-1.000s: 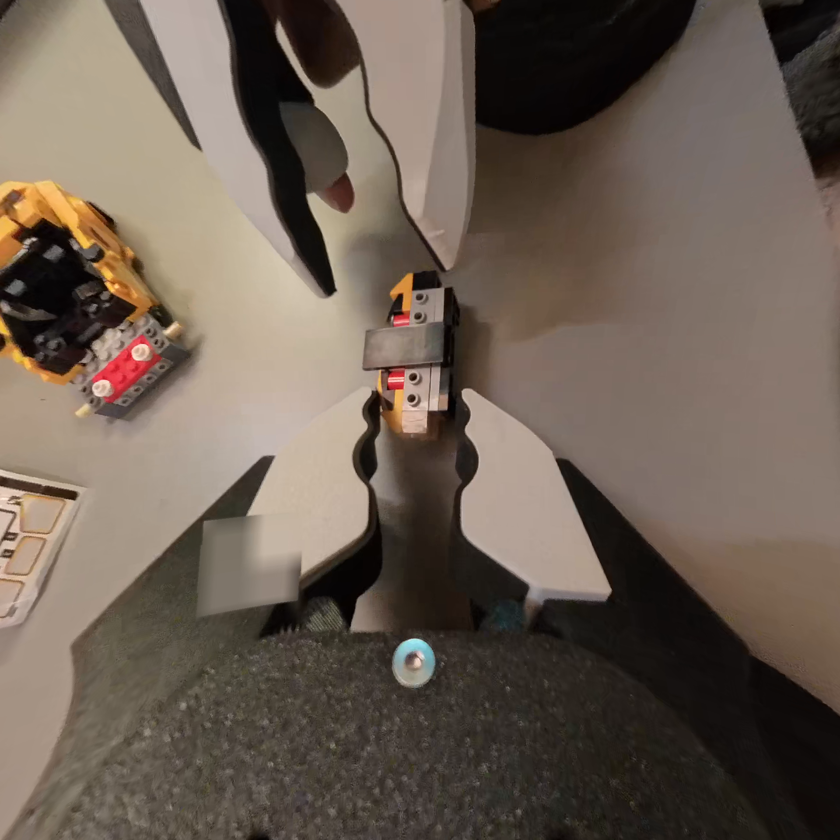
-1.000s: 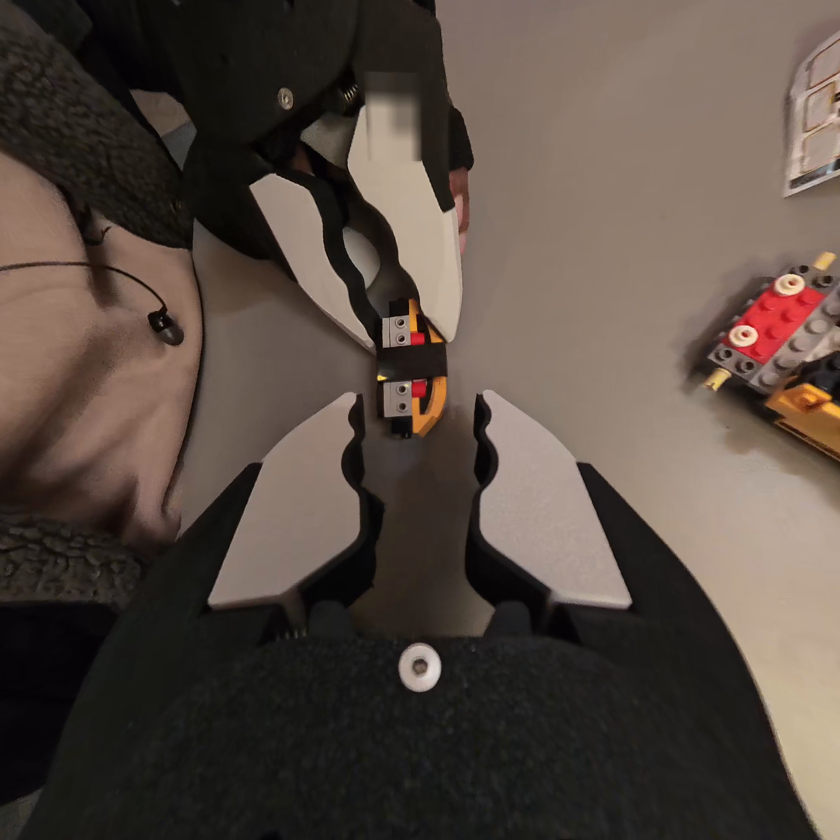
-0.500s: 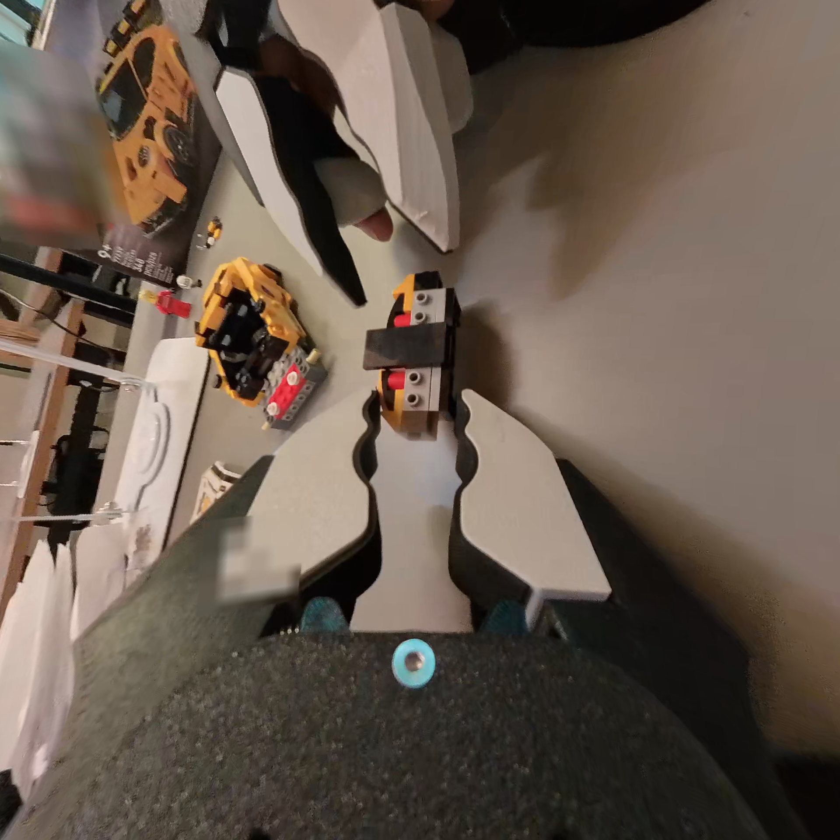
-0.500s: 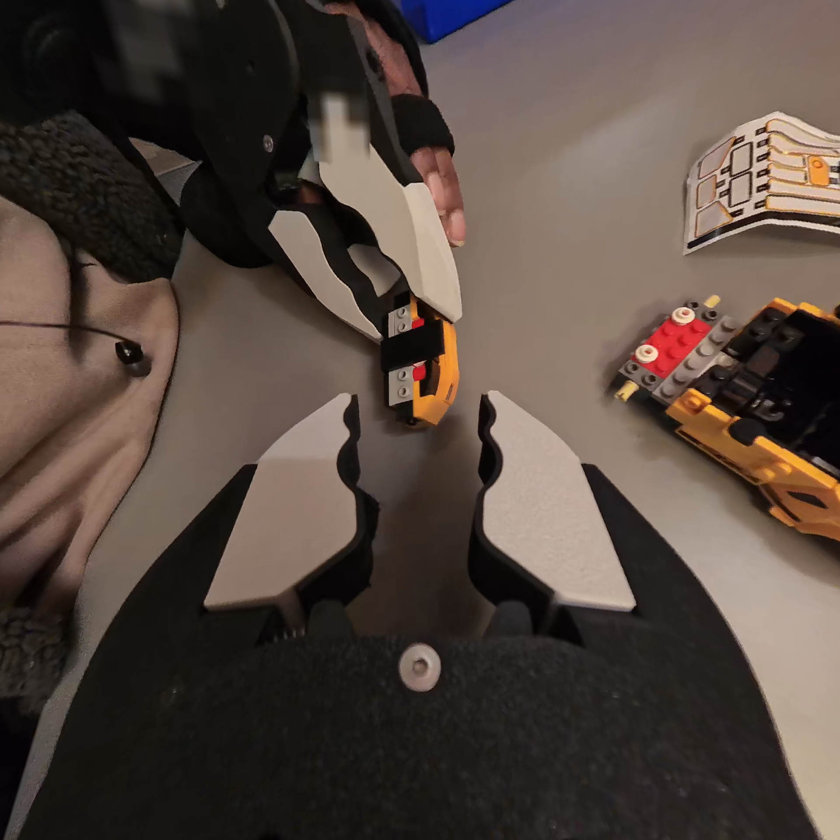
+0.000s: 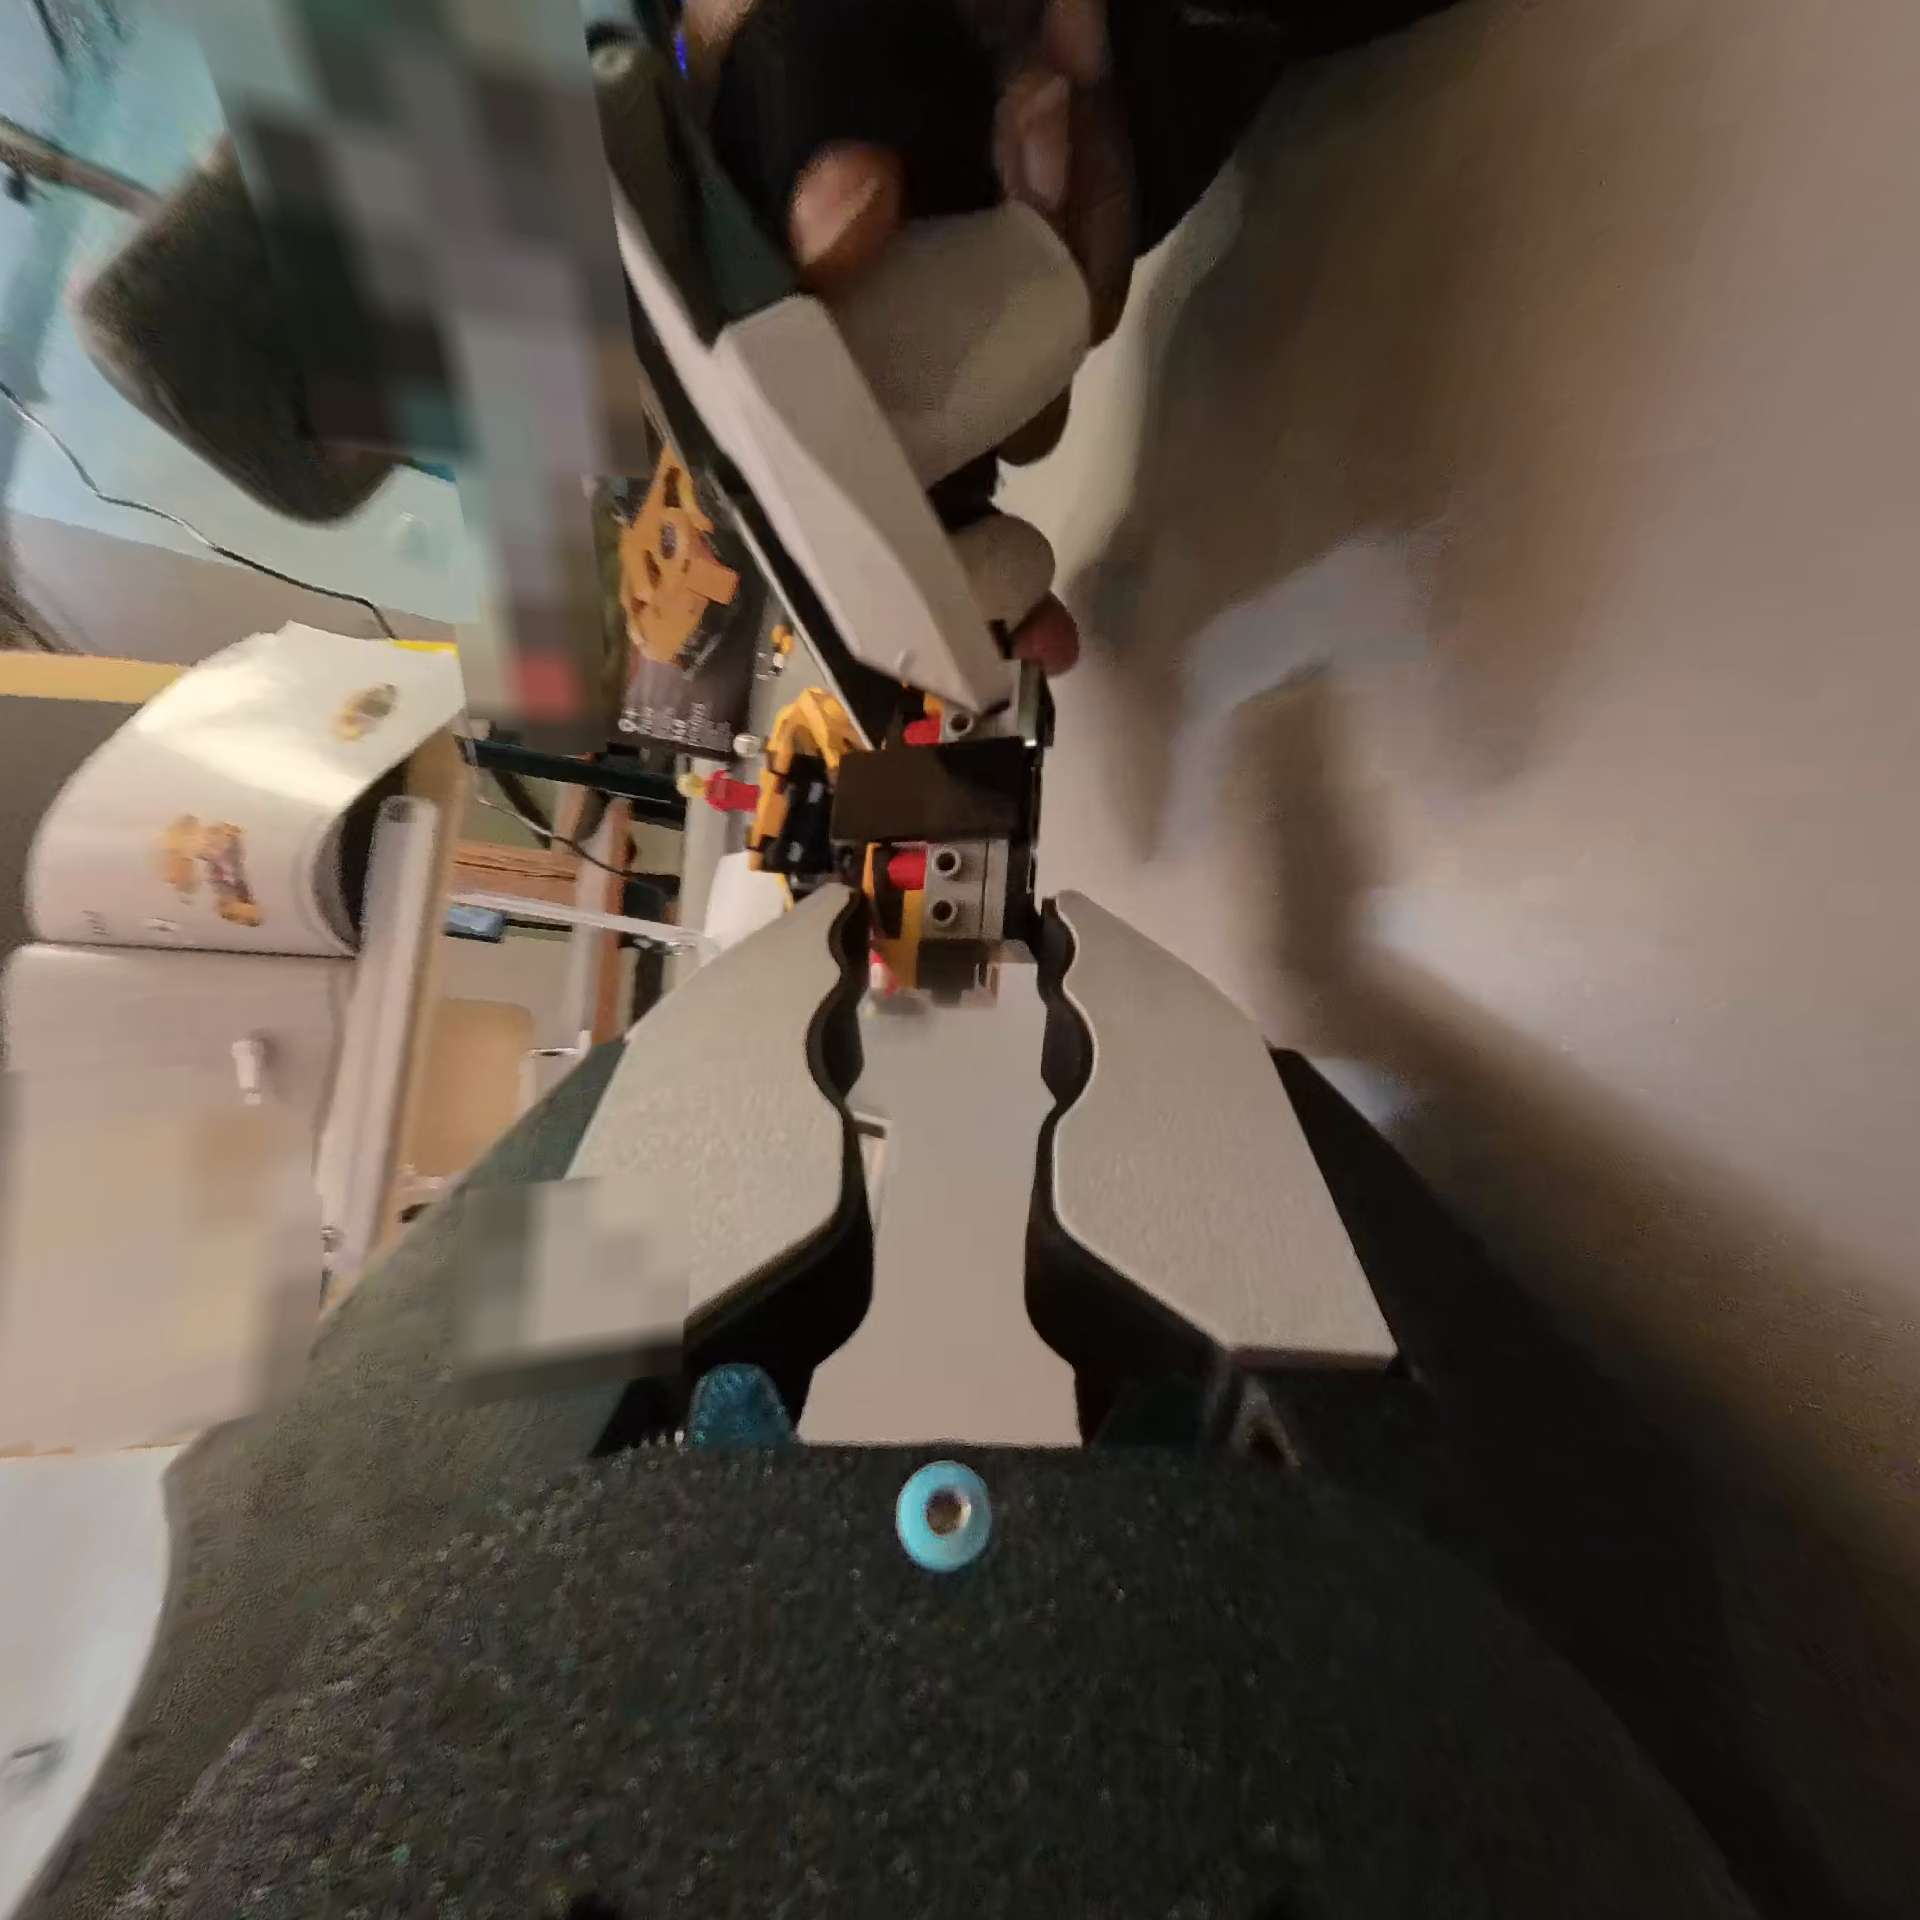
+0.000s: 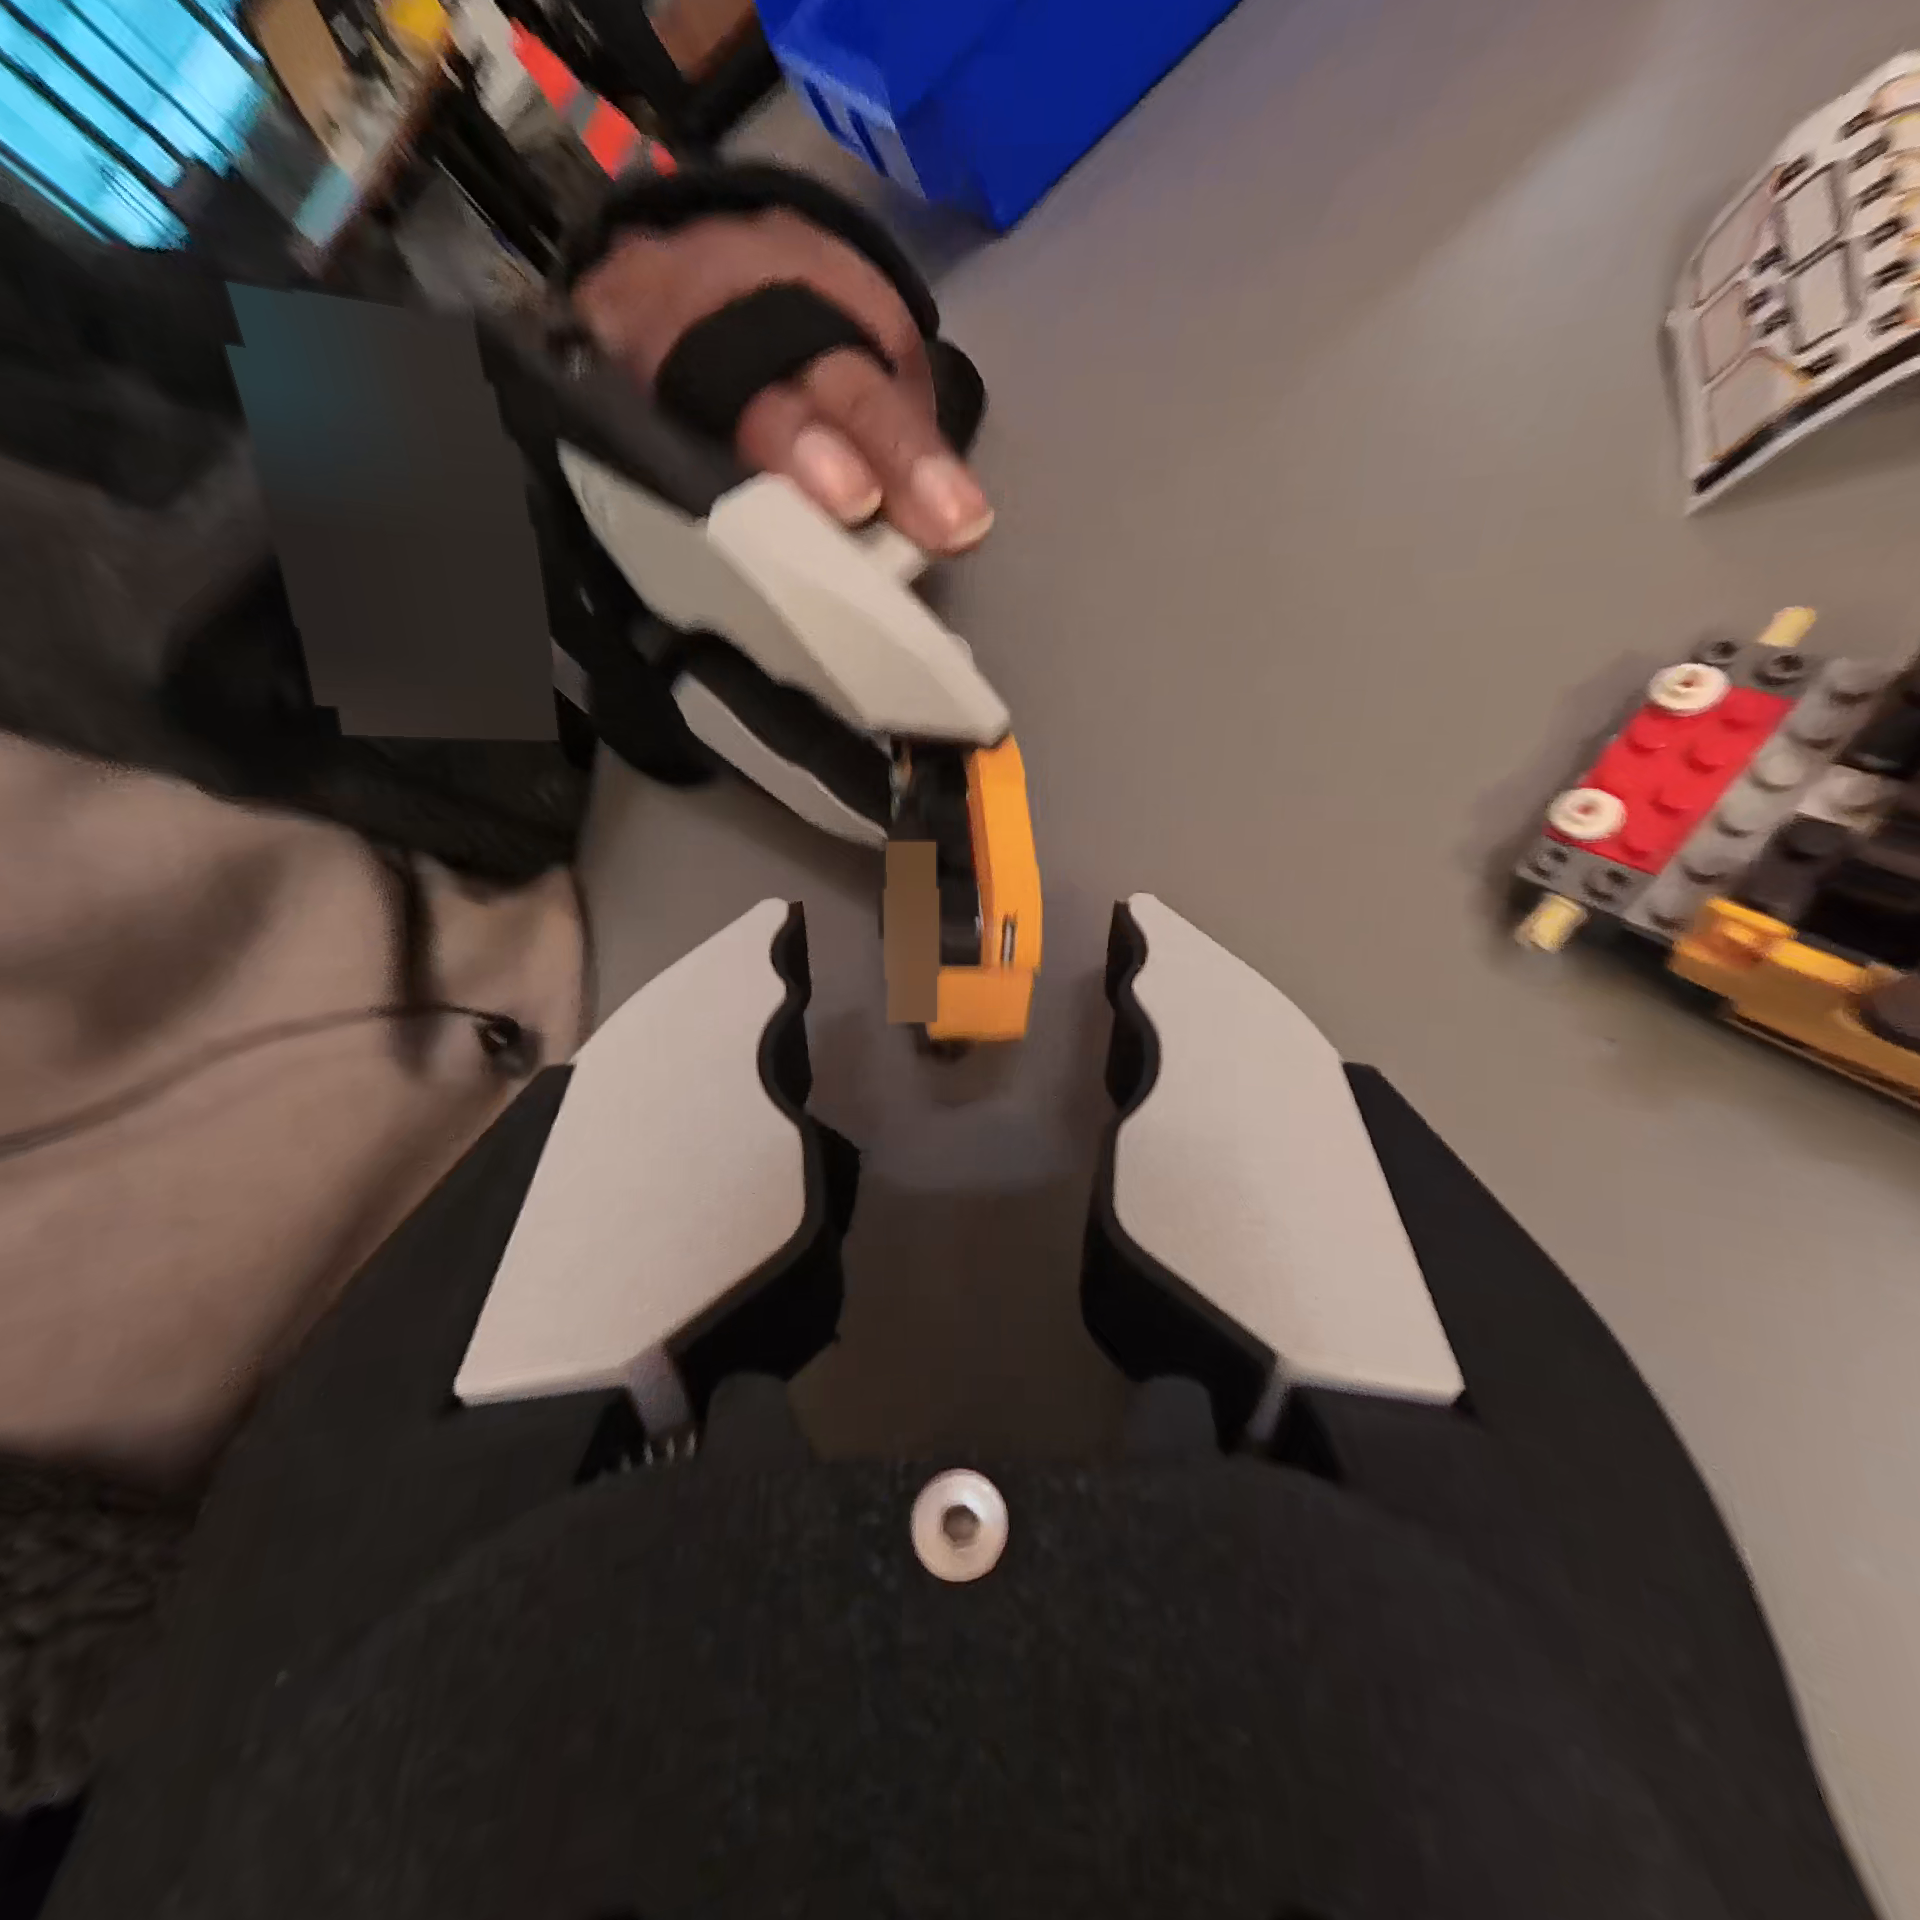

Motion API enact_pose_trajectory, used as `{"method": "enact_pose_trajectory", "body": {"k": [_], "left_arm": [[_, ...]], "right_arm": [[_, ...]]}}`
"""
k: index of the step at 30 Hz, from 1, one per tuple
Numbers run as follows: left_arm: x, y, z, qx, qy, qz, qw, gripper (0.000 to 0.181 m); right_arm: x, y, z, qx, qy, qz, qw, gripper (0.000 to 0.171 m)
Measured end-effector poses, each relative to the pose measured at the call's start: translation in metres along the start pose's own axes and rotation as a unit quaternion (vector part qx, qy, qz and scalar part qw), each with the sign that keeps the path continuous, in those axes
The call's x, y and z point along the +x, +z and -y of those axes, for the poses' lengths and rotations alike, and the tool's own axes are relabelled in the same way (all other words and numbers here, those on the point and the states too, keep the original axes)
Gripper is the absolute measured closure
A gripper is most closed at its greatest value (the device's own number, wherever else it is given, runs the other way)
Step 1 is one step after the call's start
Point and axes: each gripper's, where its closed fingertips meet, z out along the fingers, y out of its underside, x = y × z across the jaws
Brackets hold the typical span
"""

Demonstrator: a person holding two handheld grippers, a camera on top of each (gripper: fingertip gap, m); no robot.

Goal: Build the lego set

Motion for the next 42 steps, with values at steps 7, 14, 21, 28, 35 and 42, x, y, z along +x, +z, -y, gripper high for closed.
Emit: {"method": "enact_pose_trajectory", "body": {"k": [7, 14, 21, 28, 35, 42], "left_arm": [[-0.009, -0.006, 0.003, -0.003, 0.049, 0.046, 0.998, 0.150], [-0.026, -0.019, 0.014, 0.087, -0.136, 0.012, 0.987, 0.125], [-0.039, -0.042, 0.028, 0.245, -0.431, -0.154, 0.855, 0.139], [-0.031, -0.048, 0.034, 0.245, -0.349, -0.138, 0.894, 0.160], [-0.028, -0.046, 0.033, 0.216, -0.267, -0.095, 0.934, 0.160], [-0.025, -0.044, 0.029, 0.206, -0.264, -0.102, 0.937, 0.160]], "right_arm": [[-0.008, 0.012, 0.015, 0.025, 0.016, 0.024, 0.999, 0.144], [-0.017, -0.001, 0.034, 0.086, -0.194, -0.062, 0.975, 0.145], [-0.039, 0.003, 0.043, 0.105, -0.390, -0.156, 0.901, 0.145], [-0.042, 0.006, 0.045, 0.090, -0.465, -0.208, 0.856, 0.145], [-0.038, 0.006, 0.044, 0.078, -0.508, -0.249, 0.821, 0.144], [-0.034, 0.005, 0.039, 0.066, -0.499, -0.247, 0.828, 0.145]]}}
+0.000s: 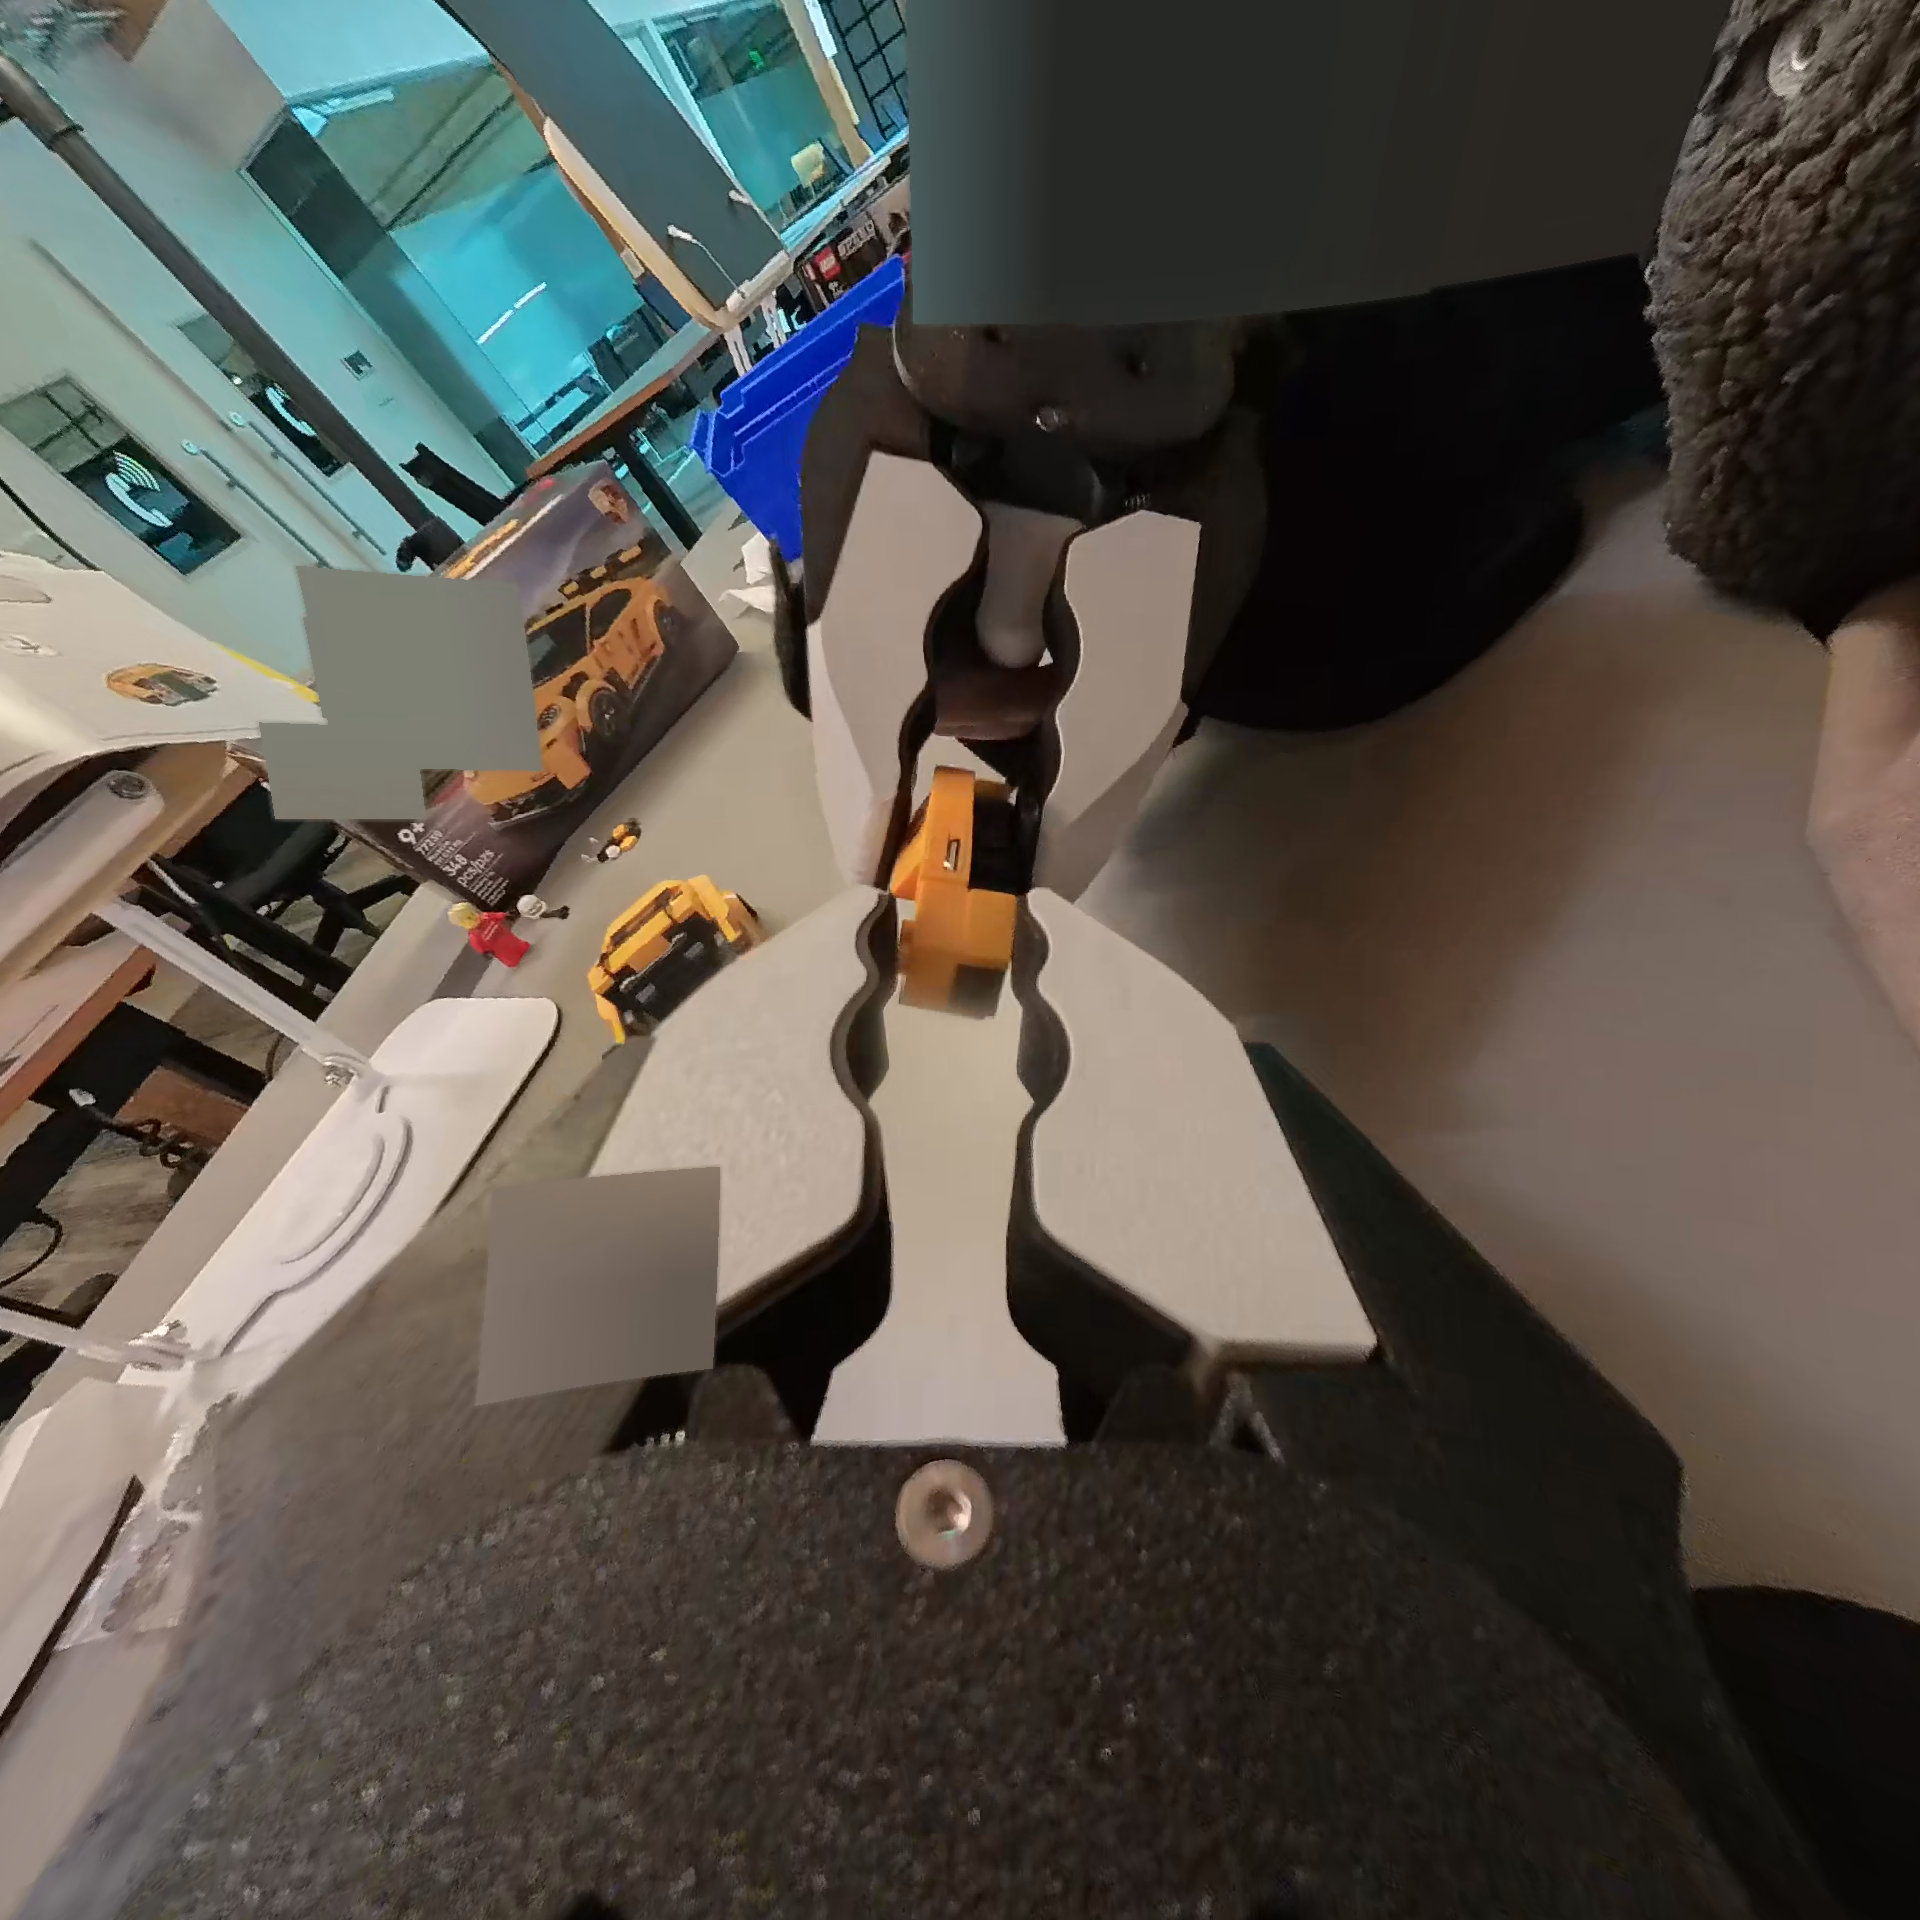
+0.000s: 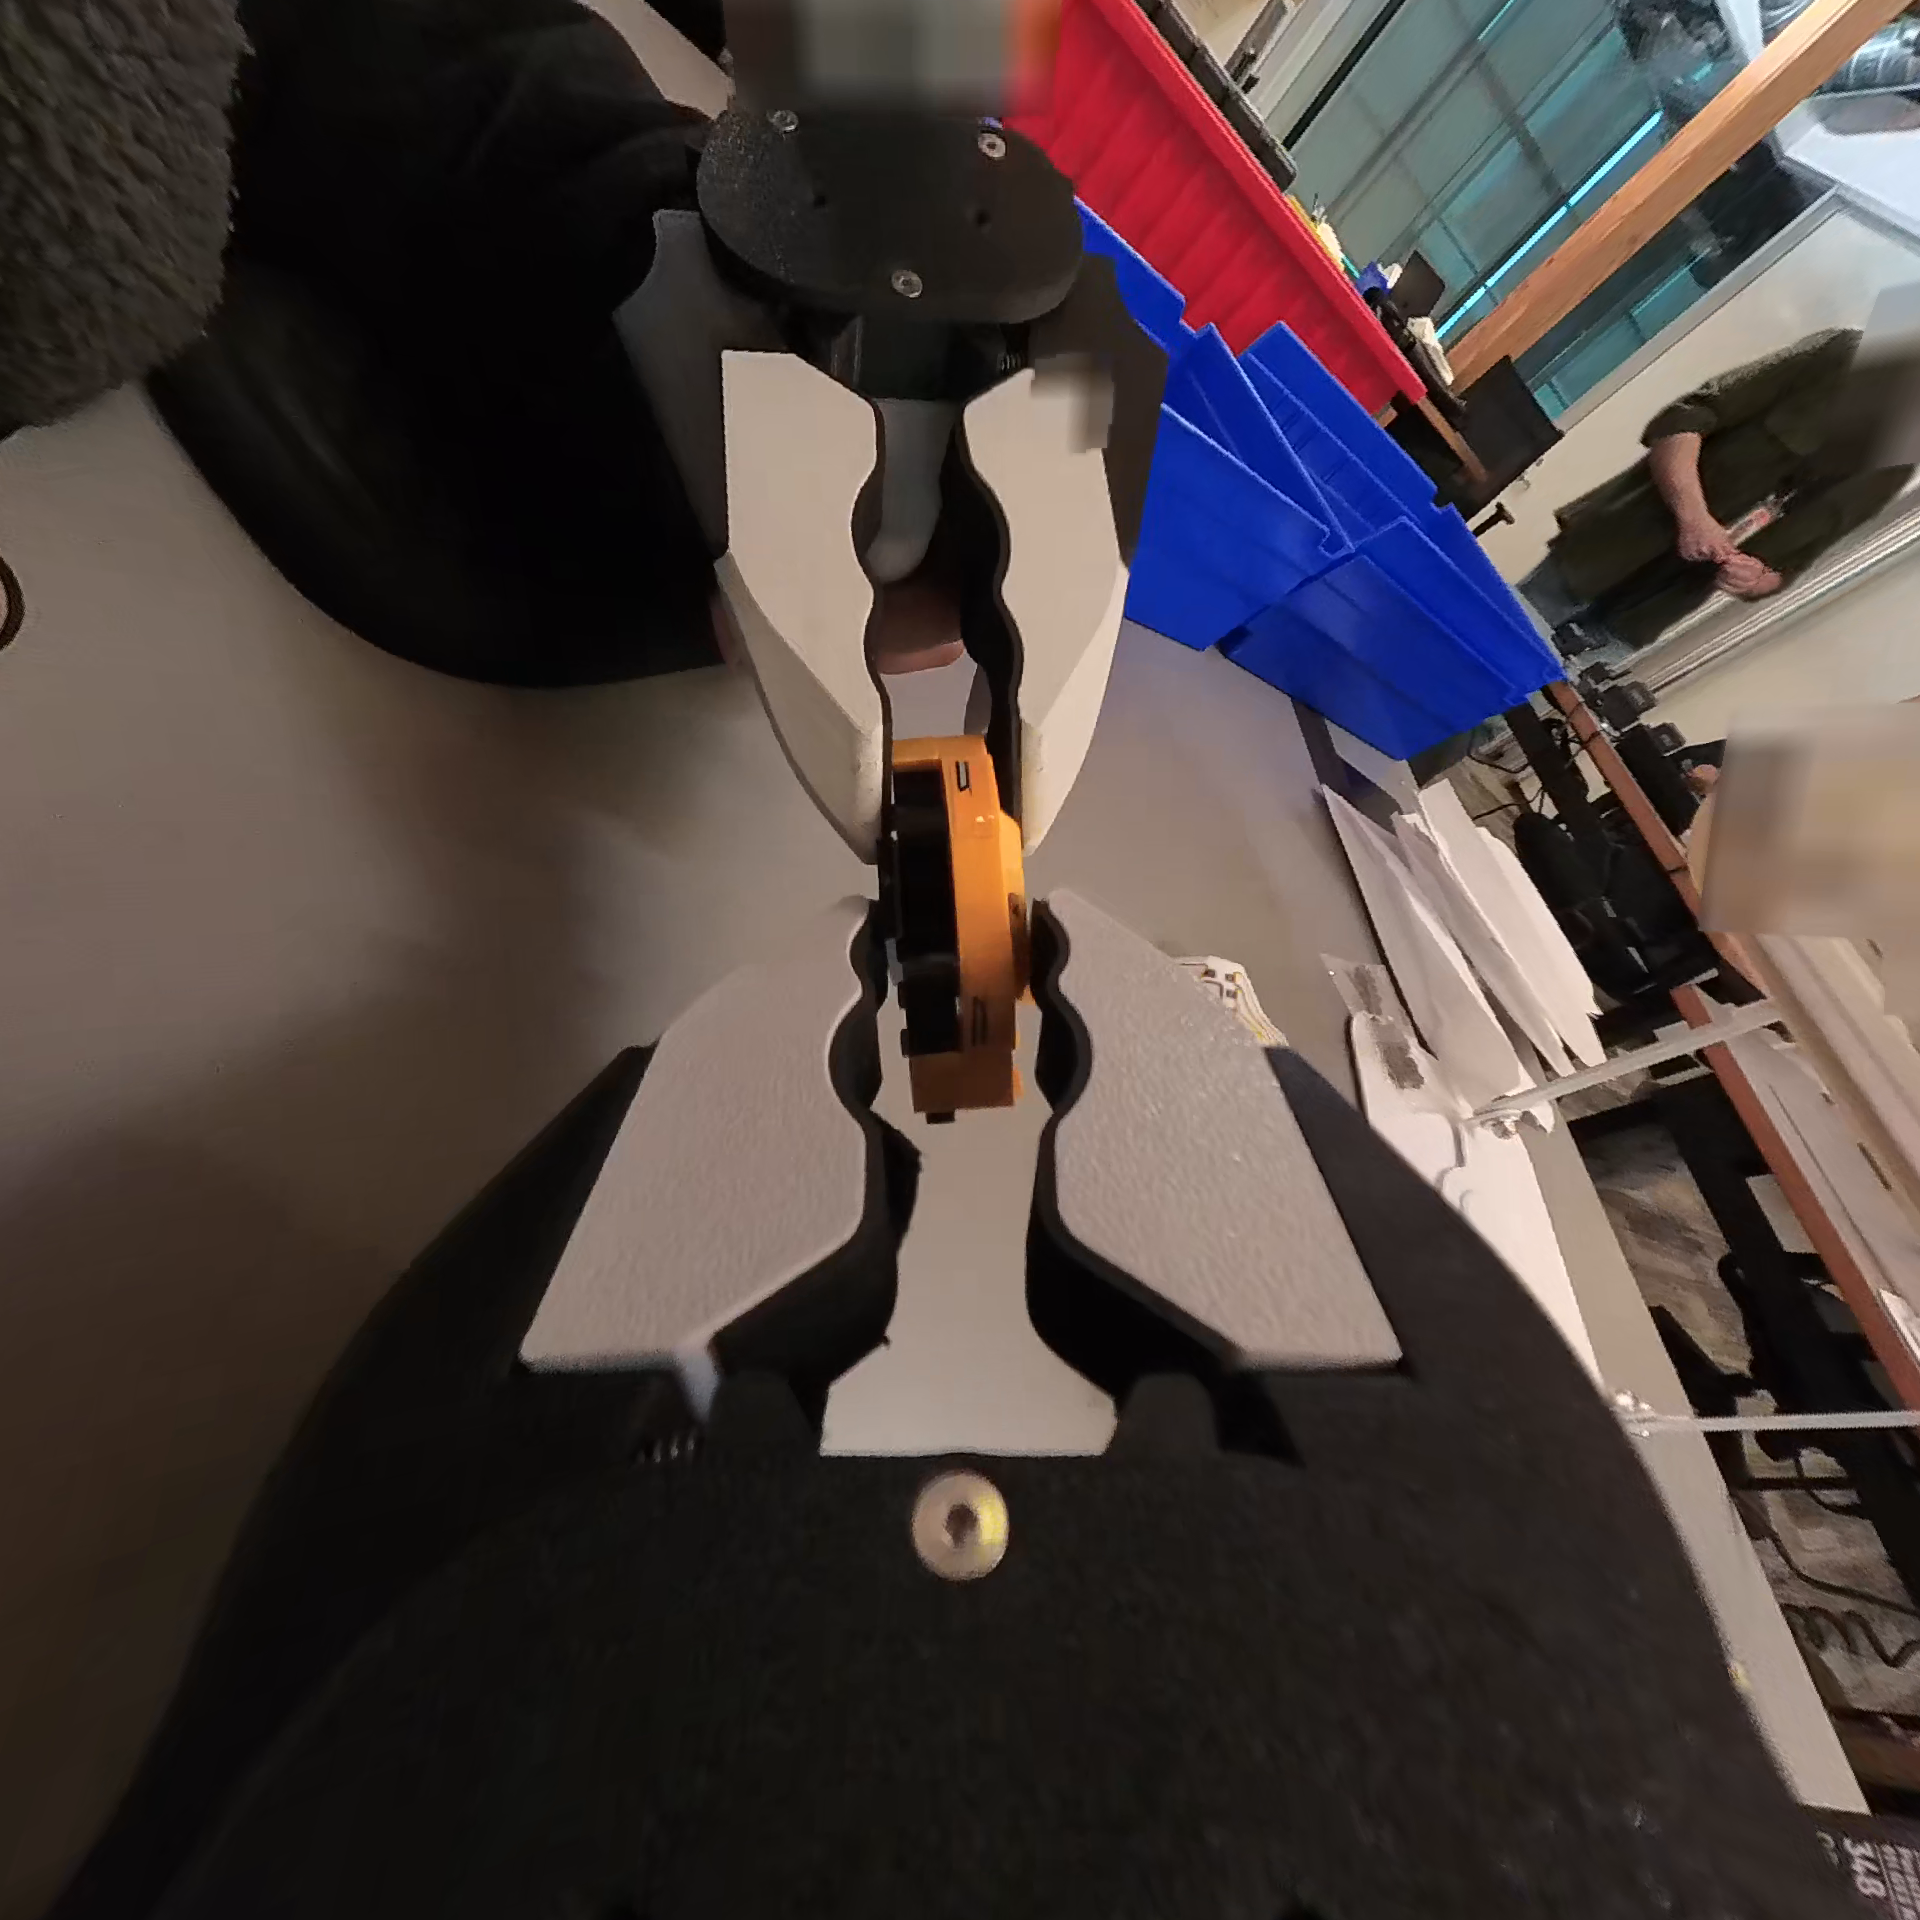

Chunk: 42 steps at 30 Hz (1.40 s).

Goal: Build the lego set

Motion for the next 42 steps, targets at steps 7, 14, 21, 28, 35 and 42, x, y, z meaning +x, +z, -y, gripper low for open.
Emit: {"method": "enact_pose_trajectory", "body": {"k": [7, 14, 21, 28, 35, 42], "left_arm": [[-0.001, 0.000, 0.002, 0.007, -0.034, -0.007, 0.999, 0.160], [-0.002, 0.001, 0.002, 0.017, -0.088, -0.021, 0.996, 0.159], [-0.006, 0.000, 0.005, 0.035, -0.104, -0.020, 0.994, 0.144], [-0.007, -0.002, 0.020, 0.058, -0.057, 0.007, 0.997, 0.144], [-0.012, -0.007, 0.037, 0.096, -0.062, 0.026, 0.993, 0.146], [-0.012, -0.006, 0.034, 0.086, -0.061, 0.029, 0.994, 0.148]], "right_arm": [[0.000, 0.000, 0.001, 0.009, 0.042, 0.013, 0.999, 0.146], [-0.001, 0.000, 0.001, 0.031, 0.126, 0.047, 0.990, 0.146], [0.000, -0.006, 0.007, 0.089, 0.322, 0.143, 0.932, 0.146], [0.008, -0.025, 0.042, 0.205, 0.477, 0.264, 0.813, 0.146], [0.029, -0.052, 0.068, 0.336, 0.535, 0.332, 0.700, 0.146], [0.042, -0.069, 0.077, 0.402, 0.539, 0.342, 0.656, 0.146]]}}
